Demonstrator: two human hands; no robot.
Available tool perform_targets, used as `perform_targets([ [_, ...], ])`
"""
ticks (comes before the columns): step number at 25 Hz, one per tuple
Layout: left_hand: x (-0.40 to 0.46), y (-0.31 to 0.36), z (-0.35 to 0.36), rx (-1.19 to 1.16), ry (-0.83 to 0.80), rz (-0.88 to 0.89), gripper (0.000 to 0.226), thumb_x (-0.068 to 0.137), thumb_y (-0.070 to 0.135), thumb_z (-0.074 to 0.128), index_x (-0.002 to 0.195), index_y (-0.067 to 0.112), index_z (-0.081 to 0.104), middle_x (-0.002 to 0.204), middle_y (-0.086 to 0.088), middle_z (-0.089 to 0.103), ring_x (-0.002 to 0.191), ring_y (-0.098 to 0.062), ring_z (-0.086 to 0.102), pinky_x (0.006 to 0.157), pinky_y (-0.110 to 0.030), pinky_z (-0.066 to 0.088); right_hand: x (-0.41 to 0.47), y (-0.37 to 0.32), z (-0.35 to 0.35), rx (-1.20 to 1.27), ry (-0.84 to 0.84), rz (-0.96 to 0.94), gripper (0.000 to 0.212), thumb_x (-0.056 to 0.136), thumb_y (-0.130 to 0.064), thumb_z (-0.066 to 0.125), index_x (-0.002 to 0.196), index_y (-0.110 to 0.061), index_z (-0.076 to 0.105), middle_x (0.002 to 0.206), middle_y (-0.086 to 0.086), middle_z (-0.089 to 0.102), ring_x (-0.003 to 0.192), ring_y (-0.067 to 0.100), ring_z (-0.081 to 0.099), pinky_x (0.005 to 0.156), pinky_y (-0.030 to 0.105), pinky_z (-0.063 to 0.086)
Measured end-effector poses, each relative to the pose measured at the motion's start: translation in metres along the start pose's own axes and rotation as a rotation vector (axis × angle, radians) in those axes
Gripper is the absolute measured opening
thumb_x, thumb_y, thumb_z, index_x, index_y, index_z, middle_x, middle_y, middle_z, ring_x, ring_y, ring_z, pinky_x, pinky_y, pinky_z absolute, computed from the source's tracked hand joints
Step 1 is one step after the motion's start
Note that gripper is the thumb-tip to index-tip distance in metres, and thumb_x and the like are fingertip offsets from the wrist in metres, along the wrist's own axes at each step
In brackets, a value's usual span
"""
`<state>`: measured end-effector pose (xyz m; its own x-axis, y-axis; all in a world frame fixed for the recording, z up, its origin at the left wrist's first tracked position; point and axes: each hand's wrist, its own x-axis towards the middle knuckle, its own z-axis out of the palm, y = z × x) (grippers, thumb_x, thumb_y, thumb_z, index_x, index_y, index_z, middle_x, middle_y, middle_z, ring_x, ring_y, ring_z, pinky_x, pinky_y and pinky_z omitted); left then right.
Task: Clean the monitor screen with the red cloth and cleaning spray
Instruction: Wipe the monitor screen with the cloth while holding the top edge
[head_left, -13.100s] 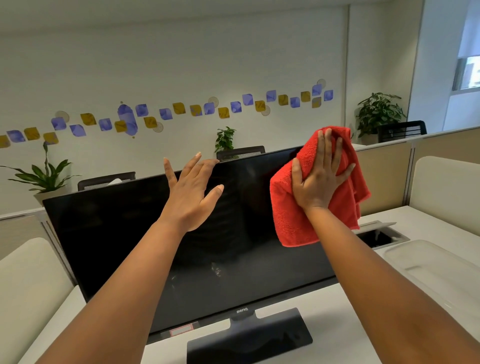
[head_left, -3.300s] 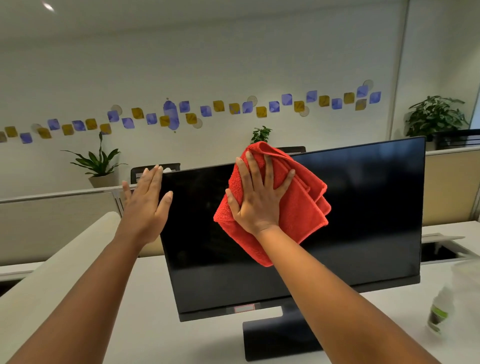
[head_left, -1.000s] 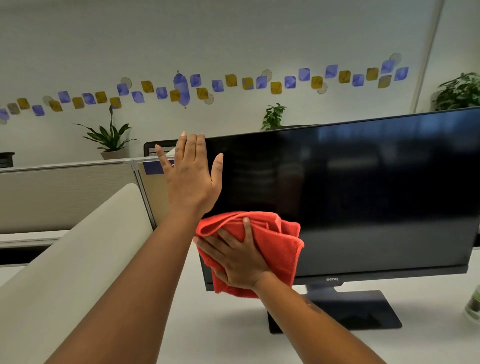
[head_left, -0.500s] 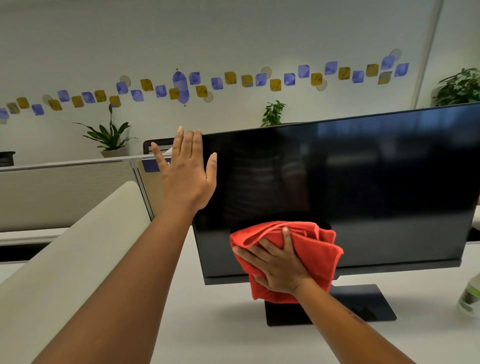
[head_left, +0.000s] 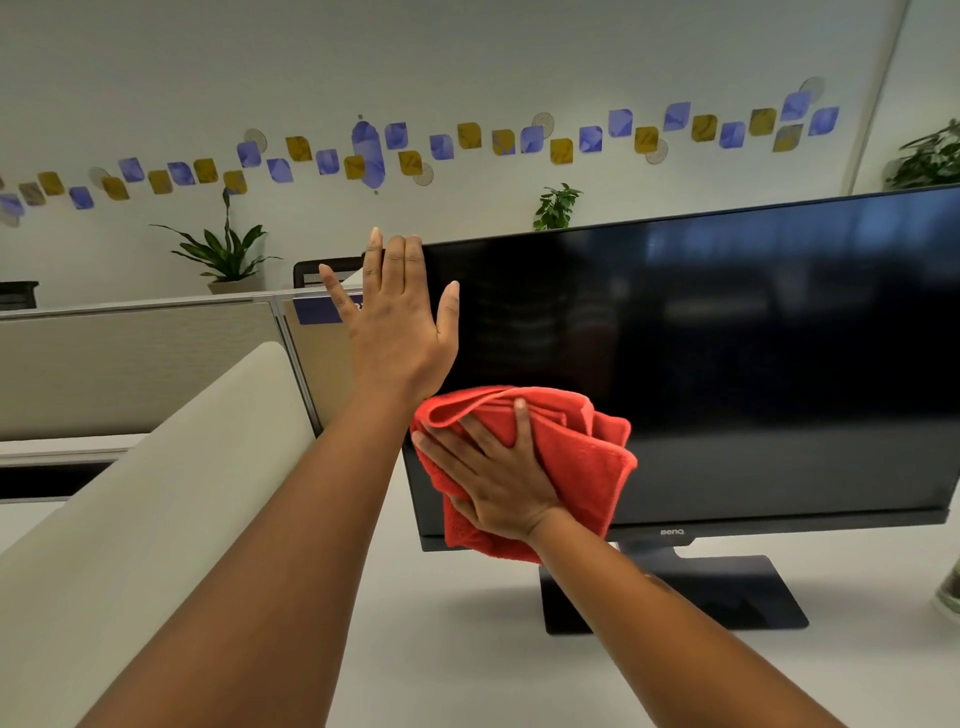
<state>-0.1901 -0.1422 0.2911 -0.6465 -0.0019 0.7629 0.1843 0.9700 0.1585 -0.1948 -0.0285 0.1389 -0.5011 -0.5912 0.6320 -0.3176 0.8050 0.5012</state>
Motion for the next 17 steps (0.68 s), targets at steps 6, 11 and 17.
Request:
perform_targets([
  [6,0.001,-0.003,0.001,0.016,-0.013,0.016,0.058,0.094,0.043,0.024,0.144,0.014,0.012,0.155,-0.005,0.013,0.143,-0.018,0.0,0.109,-0.057,-0.013,-0.019,-0.023,0.013,-0.019,-0.095,-0.3,0.06,0.087,-0.05,0.033,0.142,-0.028,0.027,0.149,-0.008,0.033,0.139,0.02,0.027,0.108,0.06,-0.006],
  [11,0.001,-0.007,0.0,0.06,-0.007,0.048,0.058,0.094,0.044,0.022,0.144,0.015,0.012,0.155,-0.005,0.014,0.144,-0.018,0.001,0.107,-0.057,-0.016,-0.051,-0.019,0.02,-0.02,-0.207,-0.425,0.055,0.089,-0.046,0.029,0.141,-0.03,0.028,0.149,-0.011,0.033,0.14,0.017,0.025,0.11,0.057,-0.016],
  [17,0.0,-0.008,-0.001,0.092,-0.016,0.05,0.057,0.094,0.043,0.022,0.143,0.015,0.013,0.155,-0.005,0.014,0.144,-0.018,0.002,0.106,-0.058,-0.016,-0.088,0.021,0.021,-0.013,-0.215,-0.42,0.054,0.084,-0.045,0.031,0.137,-0.033,0.037,0.141,-0.015,0.044,0.134,0.013,0.037,0.11,0.056,-0.007],
])
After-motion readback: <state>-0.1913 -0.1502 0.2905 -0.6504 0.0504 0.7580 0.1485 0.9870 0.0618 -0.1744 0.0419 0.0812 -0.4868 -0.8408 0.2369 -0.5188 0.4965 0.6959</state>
